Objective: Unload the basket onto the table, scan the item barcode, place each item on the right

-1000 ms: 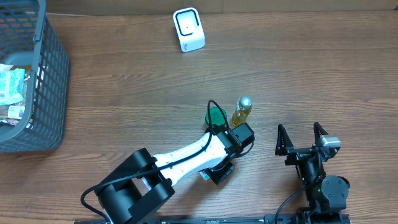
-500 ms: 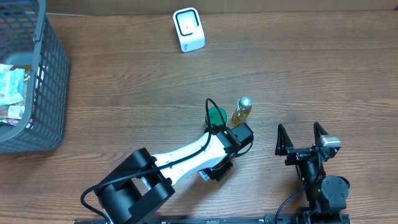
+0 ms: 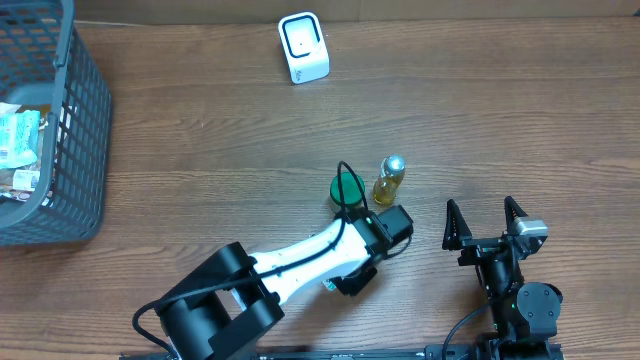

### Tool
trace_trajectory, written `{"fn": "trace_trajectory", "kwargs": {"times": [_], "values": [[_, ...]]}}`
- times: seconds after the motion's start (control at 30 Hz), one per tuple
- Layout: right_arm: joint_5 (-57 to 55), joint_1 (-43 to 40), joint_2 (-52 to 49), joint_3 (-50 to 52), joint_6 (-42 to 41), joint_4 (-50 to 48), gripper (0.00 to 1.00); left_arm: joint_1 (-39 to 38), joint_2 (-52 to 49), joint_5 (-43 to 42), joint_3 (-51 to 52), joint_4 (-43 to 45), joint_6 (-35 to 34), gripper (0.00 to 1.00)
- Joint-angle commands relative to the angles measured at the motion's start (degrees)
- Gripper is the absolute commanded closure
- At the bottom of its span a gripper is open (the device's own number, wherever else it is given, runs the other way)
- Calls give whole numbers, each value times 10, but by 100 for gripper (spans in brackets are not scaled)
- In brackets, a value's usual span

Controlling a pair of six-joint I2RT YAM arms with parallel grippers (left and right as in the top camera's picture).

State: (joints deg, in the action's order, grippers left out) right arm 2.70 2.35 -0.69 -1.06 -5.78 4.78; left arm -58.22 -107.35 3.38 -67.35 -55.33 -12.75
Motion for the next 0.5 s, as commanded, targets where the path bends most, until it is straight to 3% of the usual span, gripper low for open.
{"fn": "trace_trajectory", "kwargs": {"times": [0.0, 0.17, 0.27, 0.37, 0.47], "values": [[-3, 3, 5, 6, -2, -1, 0, -23, -11, 21, 16, -6, -26, 56], [-3, 3, 5, 6, -2, -1, 0, -45, -11, 52, 16, -14, -53, 57], [-3, 3, 5, 6, -2, -1, 0, -45, -11, 58, 16, -13, -57, 73], [-3, 3, 5, 6, -2, -1, 0, -44, -15, 63, 16, -11, -57, 78], [-3, 3, 5, 6, -2, -1, 0, -44, -28, 80, 16, -20, -57, 96]]}}
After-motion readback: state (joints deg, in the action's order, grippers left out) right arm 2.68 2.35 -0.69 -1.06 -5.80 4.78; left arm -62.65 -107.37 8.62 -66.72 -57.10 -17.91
